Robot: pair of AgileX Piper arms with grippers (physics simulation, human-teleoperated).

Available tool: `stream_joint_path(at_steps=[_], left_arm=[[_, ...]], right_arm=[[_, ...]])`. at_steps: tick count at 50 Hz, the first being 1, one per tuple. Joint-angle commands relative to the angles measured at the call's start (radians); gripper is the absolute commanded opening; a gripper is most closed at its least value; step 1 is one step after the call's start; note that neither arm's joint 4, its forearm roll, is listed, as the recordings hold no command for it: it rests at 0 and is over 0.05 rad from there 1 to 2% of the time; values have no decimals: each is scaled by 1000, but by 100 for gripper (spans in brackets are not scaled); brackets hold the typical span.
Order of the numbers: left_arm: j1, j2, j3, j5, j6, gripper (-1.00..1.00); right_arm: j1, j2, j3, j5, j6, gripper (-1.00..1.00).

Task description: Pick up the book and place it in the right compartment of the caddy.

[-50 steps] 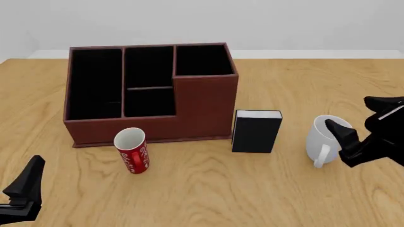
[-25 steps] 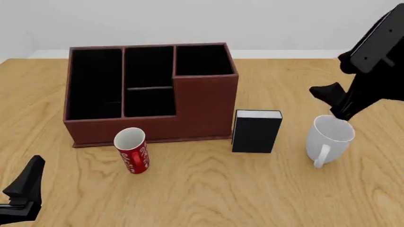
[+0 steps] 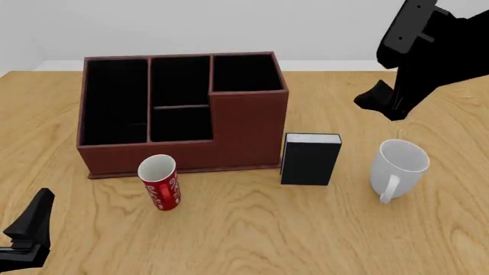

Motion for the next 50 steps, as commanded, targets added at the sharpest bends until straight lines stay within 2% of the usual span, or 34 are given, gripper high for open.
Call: stream_joint_path(at_steps=[1,10,24,25,33,50], left_arm=[[0,0,0,0,0,100],[0,0,0,0,0,100],[0,0,0,0,0,100],[0,0,0,0,0,100],[0,0,0,0,0,100],[0,0,0,0,0,100]], right_arm=[[22,90,-109,90,-24,100],[43,152,-170,114,-6,100],[43,248,-212,107,-22,100],[61,257,-226,118,6,100],[37,302,-209,71,-35,100],[61,368,-203,32,8,100]])
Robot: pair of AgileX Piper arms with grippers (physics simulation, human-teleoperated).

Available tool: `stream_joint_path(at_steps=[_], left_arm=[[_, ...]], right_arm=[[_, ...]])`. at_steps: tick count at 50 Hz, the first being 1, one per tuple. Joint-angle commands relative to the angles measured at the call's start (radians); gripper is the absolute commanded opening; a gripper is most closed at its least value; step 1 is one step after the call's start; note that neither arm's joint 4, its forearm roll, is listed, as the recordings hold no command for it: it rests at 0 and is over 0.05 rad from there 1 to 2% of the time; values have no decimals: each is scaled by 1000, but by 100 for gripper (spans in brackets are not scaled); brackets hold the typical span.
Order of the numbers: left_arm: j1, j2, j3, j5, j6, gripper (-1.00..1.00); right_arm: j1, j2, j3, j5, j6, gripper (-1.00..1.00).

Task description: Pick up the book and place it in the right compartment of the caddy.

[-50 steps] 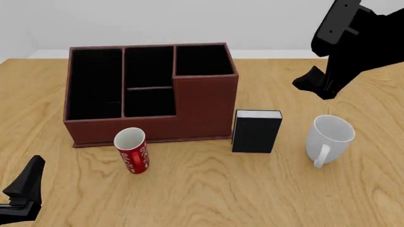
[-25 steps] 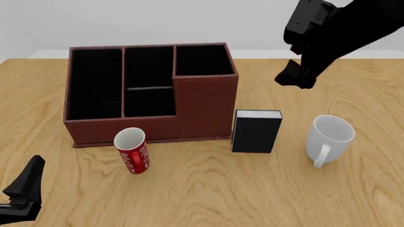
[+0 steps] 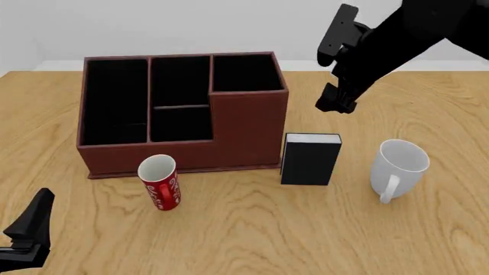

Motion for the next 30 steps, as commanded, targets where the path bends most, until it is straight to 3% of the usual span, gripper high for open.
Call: stream_joint_path(at_steps=[1,30], left_arm=[[0,0,0,0,0,100],[0,0,0,0,0,100]], right_arm=[[20,47,6,-25,24,100],[62,98,65,-70,88,100]])
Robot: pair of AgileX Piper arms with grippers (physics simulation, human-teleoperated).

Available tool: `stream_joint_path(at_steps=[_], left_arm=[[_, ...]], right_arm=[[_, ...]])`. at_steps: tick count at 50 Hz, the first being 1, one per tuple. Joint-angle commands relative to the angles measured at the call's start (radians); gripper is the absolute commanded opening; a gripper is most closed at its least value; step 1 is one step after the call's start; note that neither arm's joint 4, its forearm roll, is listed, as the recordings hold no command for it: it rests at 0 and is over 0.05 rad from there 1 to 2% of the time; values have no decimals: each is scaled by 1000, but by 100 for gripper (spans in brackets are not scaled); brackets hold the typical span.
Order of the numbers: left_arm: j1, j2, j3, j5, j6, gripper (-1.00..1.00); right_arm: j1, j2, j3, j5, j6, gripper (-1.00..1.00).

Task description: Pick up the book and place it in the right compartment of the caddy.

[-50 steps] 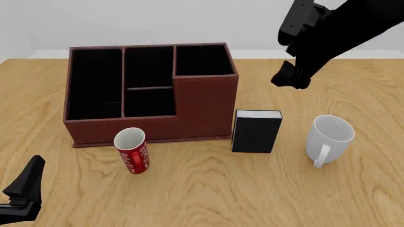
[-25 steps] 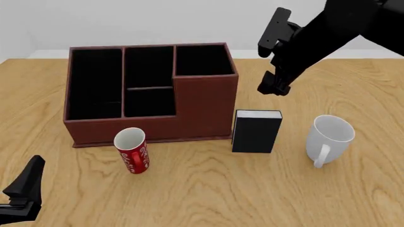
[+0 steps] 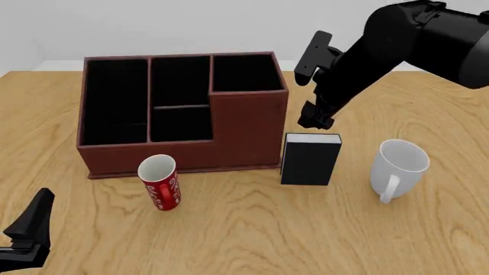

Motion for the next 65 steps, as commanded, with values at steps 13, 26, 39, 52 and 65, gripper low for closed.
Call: stream_joint_path(at_steps=[13,26,39,52,65], left_arm=[[0,0,0,0,0,100],[0,0,0,0,0,100],[0,0,0,0,0,100],[0,0,0,0,0,100],[0,0,0,0,0,100]], right_arm=[[11,36,78,-42,33,100],[13,56,92,-53,44,100],[-18,99,80,-48,13,100],[-34,140,84,-62,-2,100],[-4,163,160,-114,33,100]])
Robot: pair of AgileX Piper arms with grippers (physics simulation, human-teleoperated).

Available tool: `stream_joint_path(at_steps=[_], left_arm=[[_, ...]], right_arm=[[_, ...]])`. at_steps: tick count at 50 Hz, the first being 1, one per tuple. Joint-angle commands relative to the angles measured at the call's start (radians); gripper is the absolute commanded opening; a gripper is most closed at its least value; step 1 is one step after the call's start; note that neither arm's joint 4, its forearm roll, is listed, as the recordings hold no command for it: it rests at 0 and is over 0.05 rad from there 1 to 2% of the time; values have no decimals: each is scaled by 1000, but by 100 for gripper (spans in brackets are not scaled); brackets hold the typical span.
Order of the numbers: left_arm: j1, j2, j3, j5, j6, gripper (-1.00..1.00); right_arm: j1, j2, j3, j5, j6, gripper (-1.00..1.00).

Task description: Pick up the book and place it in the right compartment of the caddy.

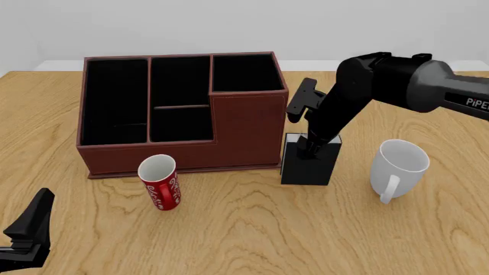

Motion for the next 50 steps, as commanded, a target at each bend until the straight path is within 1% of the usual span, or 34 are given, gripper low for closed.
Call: stream_joint_path(at_steps=[1,6,10,11,13,14,16,18,21,22,25,26,28,30,32,34,35,36,38,39,40,41,42,43,44,45,46,47,48,49,50], left_arm=[[0,0,0,0,0,100],[0,0,0,0,0,100],[0,0,0,0,0,100],[0,0,0,0,0,100],[0,0,0,0,0,100],[0,0,0,0,0,100],[0,0,0,0,0,100],[0,0,0,0,0,100],[0,0,0,0,0,100],[0,0,0,0,0,100],[0,0,0,0,0,100],[0,0,0,0,0,100],[0,0,0,0,0,100],[0,0,0,0,0,100],[0,0,0,0,0,100],[0,0,0,0,0,100],[0,0,0,0,0,100],[0,0,0,0,0,100],[0,0,0,0,0,100],[0,0,0,0,0,100],[0,0,0,0,0,100],[0,0,0,0,0,100],[0,0,0,0,0,100],[0,0,0,0,0,100],[0,0,0,0,0,100],[0,0,0,0,0,100],[0,0,0,0,0,100],[0,0,0,0,0,100],[0,0,0,0,0,100],[0,0,0,0,0,100],[0,0,0,0,0,100]], right_arm=[[21,19,64,-38,22,100],[20,22,74,-52,32,100],[46,13,115,-65,58,100],[42,12,125,-72,56,-100],[41,10,142,-83,60,-100],[63,0,160,-81,76,-100],[67,-10,174,-84,79,-100],[94,-31,188,-78,101,-100],[107,-47,202,-76,104,-100],[133,-66,219,-71,123,-100],[147,-84,234,-71,126,-100],[179,-105,252,-67,151,-100],[208,-133,276,-63,165,-100],[274,-179,308,-53,217,-100],[287,-192,315,-51,227,-100],[323,-224,337,-41,260,-100],[320,-231,345,-38,251,-100],[333,-246,351,-31,269,-100],[332,-254,352,-26,270,-100],[362,-282,345,-16,320,-100],[369,-296,344,-6,330,-100],[355,-303,339,0,316,-100],[360,-315,331,7,331,-100],[400,-346,327,19,380,-100],[401,-346,327,19,381,-100],[381,-348,314,23,371,-100],[394,-368,308,36,389,-100],[413,-387,297,44,420,-100],[413,-387,297,44,420,-100],[412,-402,272,54,438,-100],[439,-424,259,66,472,-100]])
